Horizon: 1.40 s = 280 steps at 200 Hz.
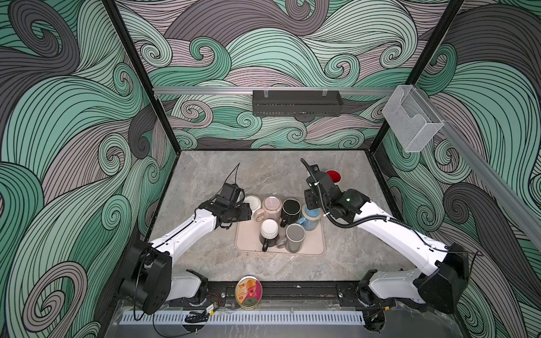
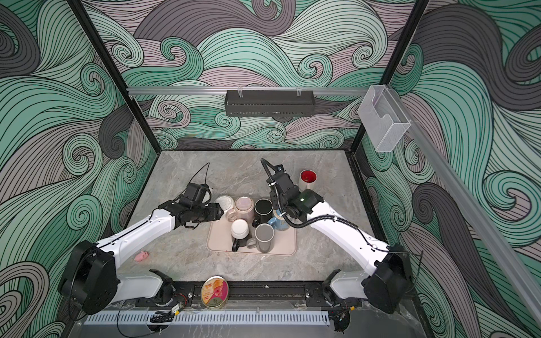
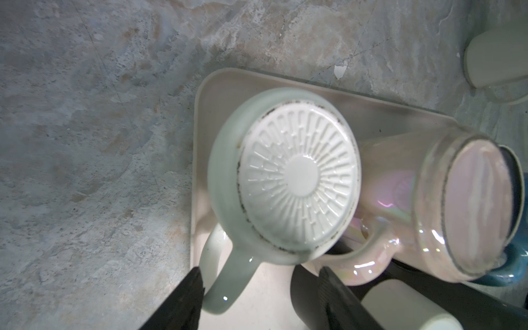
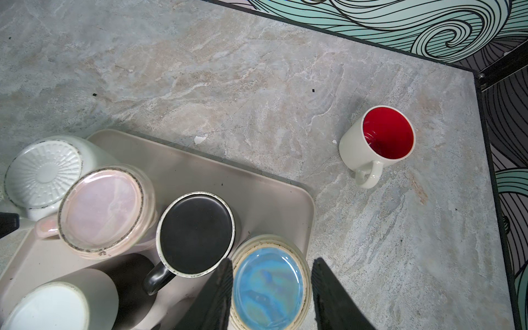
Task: Turn the mug right side up
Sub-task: Pick up the mug from the tray.
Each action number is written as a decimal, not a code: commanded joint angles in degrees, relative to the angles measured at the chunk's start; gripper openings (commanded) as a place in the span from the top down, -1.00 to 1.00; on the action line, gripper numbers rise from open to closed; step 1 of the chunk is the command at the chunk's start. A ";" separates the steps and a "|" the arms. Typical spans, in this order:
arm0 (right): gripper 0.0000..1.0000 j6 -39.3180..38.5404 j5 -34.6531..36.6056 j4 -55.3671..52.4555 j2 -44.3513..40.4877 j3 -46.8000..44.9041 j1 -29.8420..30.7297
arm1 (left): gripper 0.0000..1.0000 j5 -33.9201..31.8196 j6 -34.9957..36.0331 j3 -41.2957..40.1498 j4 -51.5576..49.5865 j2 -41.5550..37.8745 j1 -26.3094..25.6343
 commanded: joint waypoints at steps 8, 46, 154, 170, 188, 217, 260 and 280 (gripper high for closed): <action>0.05 1.09 0.18 0.76 0.96 -0.67 0.34 | -0.22 1.70 -0.21 0.94 -1.67 0.54 0.42; 0.06 1.27 -0.99 1.84 1.88 -0.69 0.43 | -0.29 -0.23 0.86 1.52 -2.93 0.85 0.43; 0.12 2.06 -3.01 3.56 4.83 -0.64 0.43 | -0.07 -1.14 2.54 1.82 -1.89 3.88 -0.01; 0.12 2.08 -3.09 3.64 4.88 -0.66 0.41 | -0.03 -0.80 2.60 1.75 -1.81 3.74 -0.18; 0.13 2.21 -3.40 3.90 5.06 -0.77 0.43 | 0.01 -1.17 2.43 1.56 -1.76 3.46 -0.18; 0.13 2.40 -3.69 4.34 5.55 -0.94 0.52 | -0.02 -5.14 3.29 2.38 -2.48 4.45 -0.84; 0.14 2.48 -3.84 4.61 5.84 -1.12 0.52 | -0.01 -8.68 5.49 4.53 -3.13 7.86 -2.53; 0.15 2.58 -3.98 4.94 5.67 -1.49 0.52 | 0.01 -9.59 6.50 5.06 -2.87 9.10 -2.99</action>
